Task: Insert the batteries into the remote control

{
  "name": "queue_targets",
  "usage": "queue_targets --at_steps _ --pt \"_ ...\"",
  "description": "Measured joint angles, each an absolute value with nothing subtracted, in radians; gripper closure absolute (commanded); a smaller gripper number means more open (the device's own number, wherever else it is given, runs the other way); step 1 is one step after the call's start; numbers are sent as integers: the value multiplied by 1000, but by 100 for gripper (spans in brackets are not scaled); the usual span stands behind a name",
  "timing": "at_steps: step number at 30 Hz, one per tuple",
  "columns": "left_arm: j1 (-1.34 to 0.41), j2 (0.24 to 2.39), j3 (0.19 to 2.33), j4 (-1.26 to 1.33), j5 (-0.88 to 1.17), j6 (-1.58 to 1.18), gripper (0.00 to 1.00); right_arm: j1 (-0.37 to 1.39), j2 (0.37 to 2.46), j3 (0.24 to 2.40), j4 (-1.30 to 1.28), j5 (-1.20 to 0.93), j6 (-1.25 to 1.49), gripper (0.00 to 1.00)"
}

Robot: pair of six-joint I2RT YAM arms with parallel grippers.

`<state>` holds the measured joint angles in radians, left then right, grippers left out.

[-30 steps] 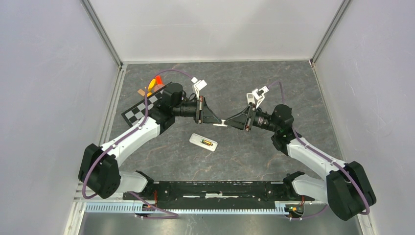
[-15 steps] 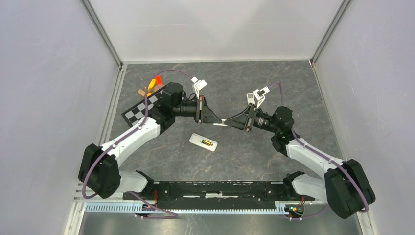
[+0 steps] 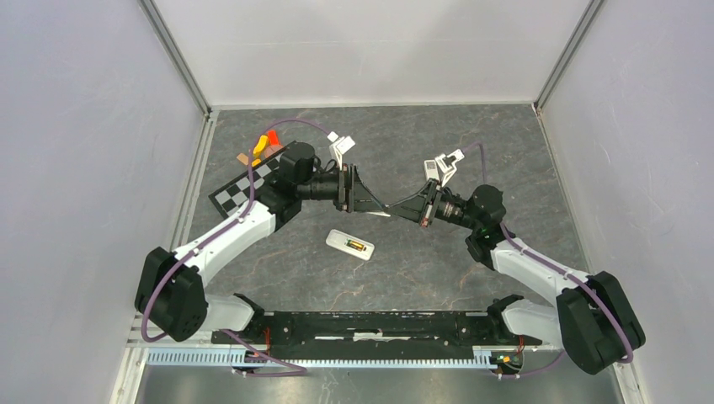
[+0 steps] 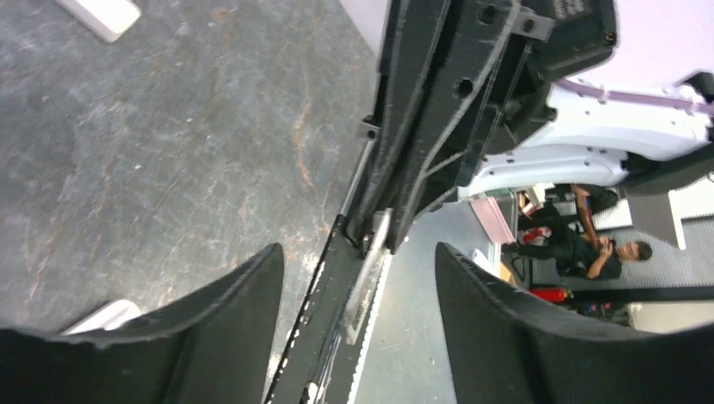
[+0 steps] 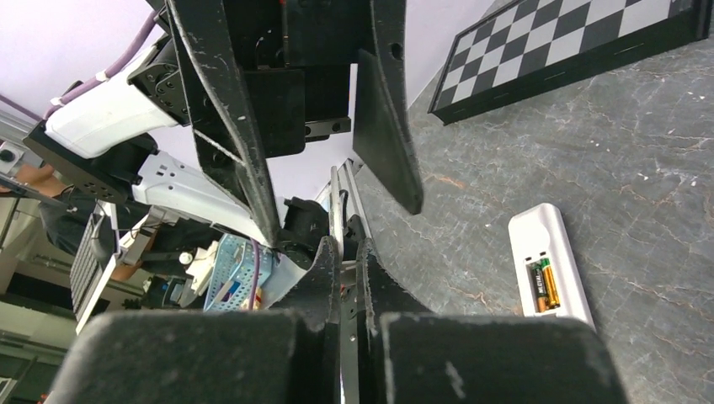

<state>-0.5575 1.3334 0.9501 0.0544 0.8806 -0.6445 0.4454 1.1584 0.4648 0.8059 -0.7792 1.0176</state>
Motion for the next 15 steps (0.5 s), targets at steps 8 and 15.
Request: queue_targets --at_steps 8,15 --pt "-466 1328 858 -37 520 -659 0 499 1159 467 601 -675 851 100" --pt "-402 1308 664 -127 199 -699 5 702 1296 499 390 -556 692 100"
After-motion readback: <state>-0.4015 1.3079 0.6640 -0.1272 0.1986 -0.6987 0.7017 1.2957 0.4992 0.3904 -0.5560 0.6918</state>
